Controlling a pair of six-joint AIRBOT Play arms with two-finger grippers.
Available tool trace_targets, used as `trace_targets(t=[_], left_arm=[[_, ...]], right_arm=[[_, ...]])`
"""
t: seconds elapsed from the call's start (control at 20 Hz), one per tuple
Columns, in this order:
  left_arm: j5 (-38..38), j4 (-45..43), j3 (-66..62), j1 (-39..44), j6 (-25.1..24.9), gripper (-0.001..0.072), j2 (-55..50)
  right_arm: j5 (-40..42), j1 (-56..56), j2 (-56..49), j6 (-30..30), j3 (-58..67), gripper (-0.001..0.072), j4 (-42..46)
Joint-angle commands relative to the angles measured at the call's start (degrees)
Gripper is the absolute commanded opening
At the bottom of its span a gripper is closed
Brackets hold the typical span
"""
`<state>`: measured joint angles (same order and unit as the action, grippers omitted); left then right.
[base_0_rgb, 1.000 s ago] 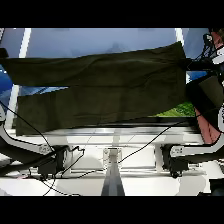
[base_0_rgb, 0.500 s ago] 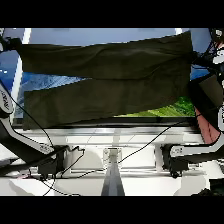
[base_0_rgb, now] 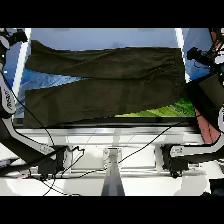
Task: Fold the clothes and pants, and hang the long-sleeved shirts on hangers.
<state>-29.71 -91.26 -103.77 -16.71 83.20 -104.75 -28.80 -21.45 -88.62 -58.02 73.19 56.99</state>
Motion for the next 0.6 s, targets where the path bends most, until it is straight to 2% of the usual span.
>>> trace_targets(t=[0.0,0.05,0.15,0.2,0.4,0.5,0.55], left_arm=[[-11.82,-0.94,-0.02,-0.37,-0.04,0.0684,5.35],[-16.09,-2.91,-0.02,-0.57,-0.02,0.0567,7.08],[-25.46,-7.80,-0.02,-1.05,-0.02,0.0114,10.32],[-30.03,-10.21,-0.02,-1.38,-0.02,0.0018,11.63],[-52.00,-13.22,0.00,-4.09,-0.04,0.0017,13.94],[-64.57,-12.98,1.55,-6.38,-0.20,0.0015,14.14],[-68.30,-11.63,3.32,-7.78,-1.03,0.0015,14.99]], right_arm=[[-4.28,0.02,1.95,0.02,0.02,0.0534,2.47],[-6.45,0.02,2.97,0.02,0.02,0.0532,3.89],[-11.21,0.02,5.55,0.04,0.02,0.0509,7.65],[-13.62,0.02,7.04,0.04,0.02,0.0508,9.27],[-22.77,0.00,11.87,0.02,0.02,0.0469,16.65],[-29.64,0.00,12.55,0.02,0.00,0.0340,22.64],[-32.76,-0.02,12.52,0.02,-0.26,0.0262,25.16]])
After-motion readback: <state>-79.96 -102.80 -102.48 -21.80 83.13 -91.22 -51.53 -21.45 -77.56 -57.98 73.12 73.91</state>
